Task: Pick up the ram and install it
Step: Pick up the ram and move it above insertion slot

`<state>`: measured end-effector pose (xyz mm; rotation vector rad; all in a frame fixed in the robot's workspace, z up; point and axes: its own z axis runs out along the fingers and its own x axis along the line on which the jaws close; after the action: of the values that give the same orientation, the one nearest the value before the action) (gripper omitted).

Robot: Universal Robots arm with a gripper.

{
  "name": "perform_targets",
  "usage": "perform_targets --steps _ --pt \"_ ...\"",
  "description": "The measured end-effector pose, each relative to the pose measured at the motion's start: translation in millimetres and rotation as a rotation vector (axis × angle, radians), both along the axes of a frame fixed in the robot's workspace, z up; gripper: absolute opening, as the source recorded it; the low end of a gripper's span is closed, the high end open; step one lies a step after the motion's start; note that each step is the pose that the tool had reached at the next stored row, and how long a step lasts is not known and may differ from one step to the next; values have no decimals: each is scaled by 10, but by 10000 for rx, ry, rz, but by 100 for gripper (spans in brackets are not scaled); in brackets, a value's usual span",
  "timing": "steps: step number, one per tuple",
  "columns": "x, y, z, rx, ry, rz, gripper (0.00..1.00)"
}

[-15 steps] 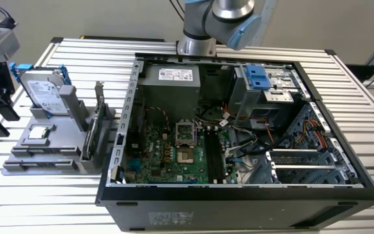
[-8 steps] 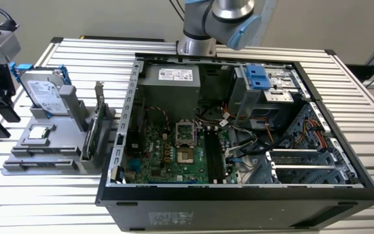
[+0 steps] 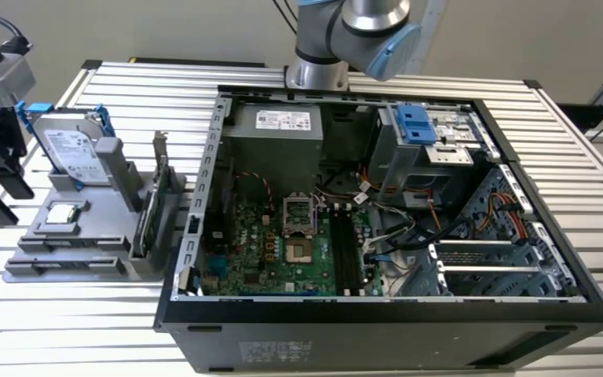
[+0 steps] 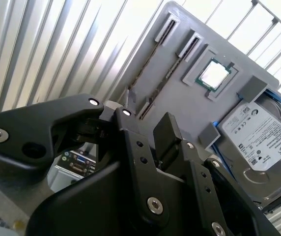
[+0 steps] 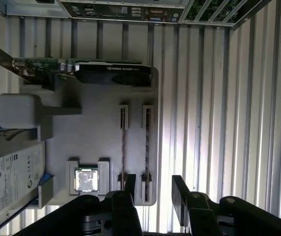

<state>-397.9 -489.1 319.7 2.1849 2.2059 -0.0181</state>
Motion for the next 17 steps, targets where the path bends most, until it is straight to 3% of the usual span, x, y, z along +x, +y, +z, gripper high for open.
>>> perform_targets --steps 17 --pt "0 0 -106 -50 0 0 100"
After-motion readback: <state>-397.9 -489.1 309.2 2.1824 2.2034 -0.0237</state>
